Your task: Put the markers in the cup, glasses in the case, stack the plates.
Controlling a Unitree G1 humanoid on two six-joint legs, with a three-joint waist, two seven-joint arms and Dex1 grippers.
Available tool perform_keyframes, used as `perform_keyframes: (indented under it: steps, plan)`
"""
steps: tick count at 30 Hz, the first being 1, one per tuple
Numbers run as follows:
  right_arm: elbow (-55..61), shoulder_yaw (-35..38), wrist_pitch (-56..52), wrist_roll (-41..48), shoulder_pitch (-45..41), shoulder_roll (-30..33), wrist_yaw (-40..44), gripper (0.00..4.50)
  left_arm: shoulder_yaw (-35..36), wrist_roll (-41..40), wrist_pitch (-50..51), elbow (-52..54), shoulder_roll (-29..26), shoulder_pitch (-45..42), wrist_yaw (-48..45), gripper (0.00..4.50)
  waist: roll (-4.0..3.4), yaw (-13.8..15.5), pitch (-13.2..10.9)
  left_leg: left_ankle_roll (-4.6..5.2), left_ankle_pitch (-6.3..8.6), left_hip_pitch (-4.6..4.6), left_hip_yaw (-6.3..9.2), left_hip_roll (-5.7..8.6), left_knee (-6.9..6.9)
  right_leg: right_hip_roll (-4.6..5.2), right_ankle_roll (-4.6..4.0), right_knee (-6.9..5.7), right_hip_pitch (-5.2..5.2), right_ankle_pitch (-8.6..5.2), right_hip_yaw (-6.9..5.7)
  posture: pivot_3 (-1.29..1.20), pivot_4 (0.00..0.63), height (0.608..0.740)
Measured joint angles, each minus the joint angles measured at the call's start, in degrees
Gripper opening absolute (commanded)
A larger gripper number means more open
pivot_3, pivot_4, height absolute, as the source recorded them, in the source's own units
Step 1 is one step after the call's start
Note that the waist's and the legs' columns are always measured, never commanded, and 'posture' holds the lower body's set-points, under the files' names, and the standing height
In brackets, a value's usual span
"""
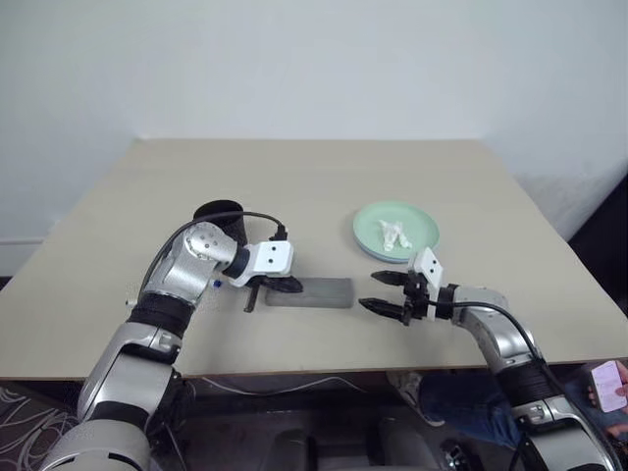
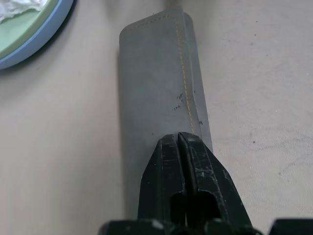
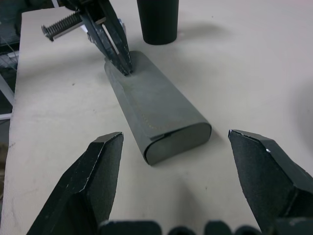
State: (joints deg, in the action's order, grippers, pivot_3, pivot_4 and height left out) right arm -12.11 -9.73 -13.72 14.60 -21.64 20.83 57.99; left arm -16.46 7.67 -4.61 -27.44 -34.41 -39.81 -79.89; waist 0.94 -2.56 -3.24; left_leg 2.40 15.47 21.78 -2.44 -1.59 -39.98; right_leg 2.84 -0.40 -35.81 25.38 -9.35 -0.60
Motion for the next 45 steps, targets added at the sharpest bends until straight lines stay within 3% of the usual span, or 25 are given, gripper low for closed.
perform_keyframes:
  steps: [5,12,16,21,25,33,40,45]
  plan:
    - [-0.2,-0.34,-0.07,-0.01,-0.26,-0.34,0.58,3.75,3.31,-4.06,6.6,10.51,-2.49,6.13,2.79,0.03,-0.01,-0.06,-0.01,-0.01,0.01,0.01,0.0,-0.04,0.02,-0.01,0.0,0.0,0.05,0.0,0.0,0.0,0.0,0.721]
    - [-0.73,-0.76,-0.41,-0.03,-0.52,-0.17,1.69,3.75,8.69,-6.88,11.43,19.46,-13.4,17.22,3.43,0.03,-0.02,-0.07,-0.01,-0.03,0.01,-0.13,-0.01,-0.13,0.14,0.0,-0.12,0.0,0.04,-0.07,-0.01,0.0,0.0,0.721]
    - [-1.22,-0.93,-0.5,-0.05,-1.01,-0.11,2.24,3.75,9.6,-8.4,11.48,19.98,-19.86,19.61,0.87,0.91,-0.03,0.06,-0.02,-0.06,0.02,-0.08,-0.04,-0.35,0.13,0.12,-0.15,0.04,0.04,-0.09,-0.04,0.0,0.0,0.721]
    - [-2.23,-1.06,-0.47,-0.1,-2.13,-0.18,2.34,3.75,11.23,-9.96,10.81,15.81,-26.89,18.75,-3.31,2.65,-0.04,-0.04,-0.03,-0.07,0.03,-0.11,-0.05,-0.35,0.16,0.16,-0.15,0.04,0.1,-0.09,-0.03,0.0,0.0,0.721]
    - [-3.37,-1.7,-0.22,-0.22,-2.65,-0.95,2.95,3.75,9.41,-7.95,5.21,4.86,-29.32,12.89,-7.06,3.97,0.0,0.05,-0.03,-0.08,0.03,-0.06,-0.13,-0.28,0.17,0.08,-0.16,0.03,0.11,-0.09,-0.19,0.0,0.0,0.721]
    - [-5.44,-2.35,0.51,-1.3,-2.89,-1.76,3.21,3.75,-0.48,-1.21,-6.22,-15.32,-29.91,-2.47,-12.01,3.97,0.02,0.01,-0.02,-0.07,0.03,0.0,-0.19,-0.09,0.17,0.08,-0.14,0.04,0.14,-0.09,-0.15,0.0,0.0,0.721]
    - [-5.8,-2.42,0.63,-1.62,-2.88,-1.9,3.07,3.75,-6.15,8.34,-13.07,-32.47,-24.6,-11.99,-10.57,3.97,0.08,0.06,0.0,-0.05,0.02,0.13,-0.15,-0.07,0.1,0.08,-0.06,0.04,0.17,-0.04,-0.16,0.0,0.0,0.721]
    - [-5.82,-2.41,0.63,-1.67,-2.86,-1.9,2.62,3.75,-8.11,13.08,-15.22,-38.88,-21.19,-15.6,-7.31,3.97,0.11,0.03,0.0,-0.05,0.03,0.18,-0.15,-0.07,0.06,0.09,-0.04,0.04,0.21,-0.03,-0.14,0.0,0.0,0.721]
